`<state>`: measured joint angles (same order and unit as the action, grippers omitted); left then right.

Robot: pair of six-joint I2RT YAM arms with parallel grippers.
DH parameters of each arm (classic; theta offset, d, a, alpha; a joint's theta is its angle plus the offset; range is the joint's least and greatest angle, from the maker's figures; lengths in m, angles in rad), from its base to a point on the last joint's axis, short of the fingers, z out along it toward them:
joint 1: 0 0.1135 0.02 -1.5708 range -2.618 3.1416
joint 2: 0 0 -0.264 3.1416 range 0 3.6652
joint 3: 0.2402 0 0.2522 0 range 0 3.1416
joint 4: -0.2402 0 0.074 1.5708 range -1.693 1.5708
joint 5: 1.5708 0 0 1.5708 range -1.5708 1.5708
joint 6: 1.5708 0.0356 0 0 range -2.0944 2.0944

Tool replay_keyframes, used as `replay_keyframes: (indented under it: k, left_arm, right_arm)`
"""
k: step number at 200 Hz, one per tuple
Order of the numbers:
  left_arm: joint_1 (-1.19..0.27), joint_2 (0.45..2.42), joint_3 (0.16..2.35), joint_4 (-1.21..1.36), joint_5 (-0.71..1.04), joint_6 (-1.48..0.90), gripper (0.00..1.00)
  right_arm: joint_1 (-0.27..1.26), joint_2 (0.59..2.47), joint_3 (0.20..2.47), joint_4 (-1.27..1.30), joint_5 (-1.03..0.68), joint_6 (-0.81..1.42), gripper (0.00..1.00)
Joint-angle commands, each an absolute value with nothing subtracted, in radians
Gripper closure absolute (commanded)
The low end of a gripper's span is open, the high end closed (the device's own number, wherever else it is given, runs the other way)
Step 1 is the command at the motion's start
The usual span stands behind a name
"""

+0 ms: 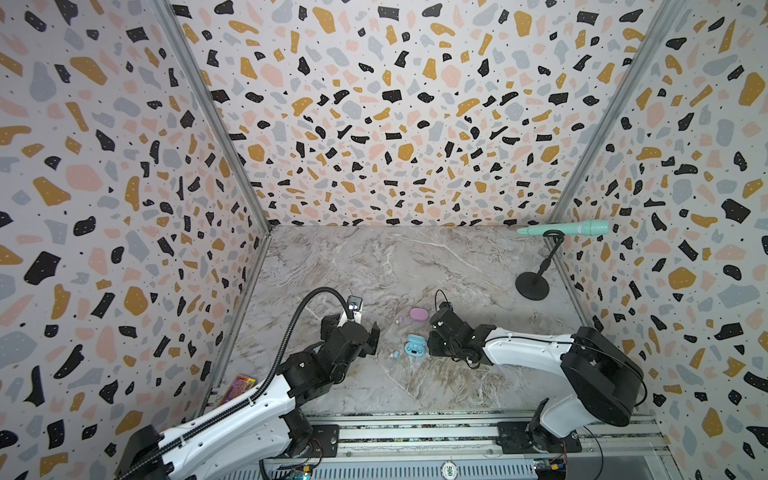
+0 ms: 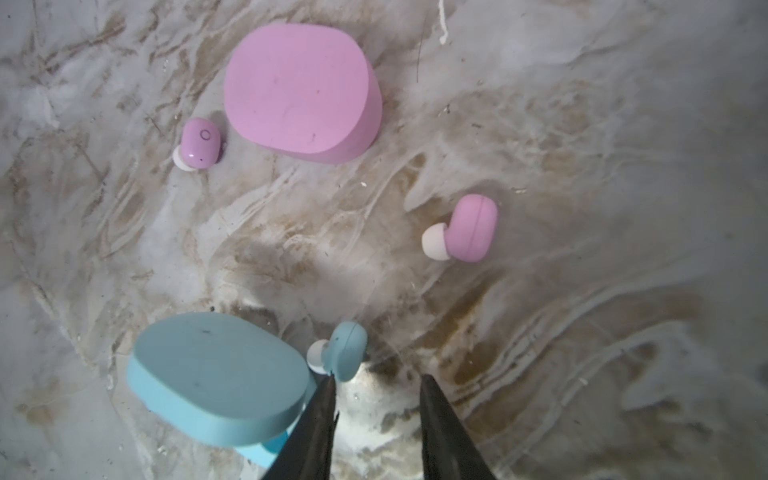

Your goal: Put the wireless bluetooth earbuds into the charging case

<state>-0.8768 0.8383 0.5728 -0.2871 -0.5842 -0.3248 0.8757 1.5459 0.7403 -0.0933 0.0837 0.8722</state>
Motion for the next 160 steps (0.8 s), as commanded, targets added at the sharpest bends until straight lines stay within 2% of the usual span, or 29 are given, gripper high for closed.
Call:
replay_keyframes:
  k: [1, 160]
  left_arm:
    - [-0.871, 0.837, 0.583, -0.274, -0.585, -0.308, 0.00]
    - [-0.871, 0.840, 0.581, -0.273, -0.578, -0.309, 0.00]
  right_arm:
    - [0.868, 1.555, 0.771, -0.071, 0.054, 0.903, 0.64]
    - [0.857, 1.598, 0.785, -0.057, 0.063, 0.904, 0.67]
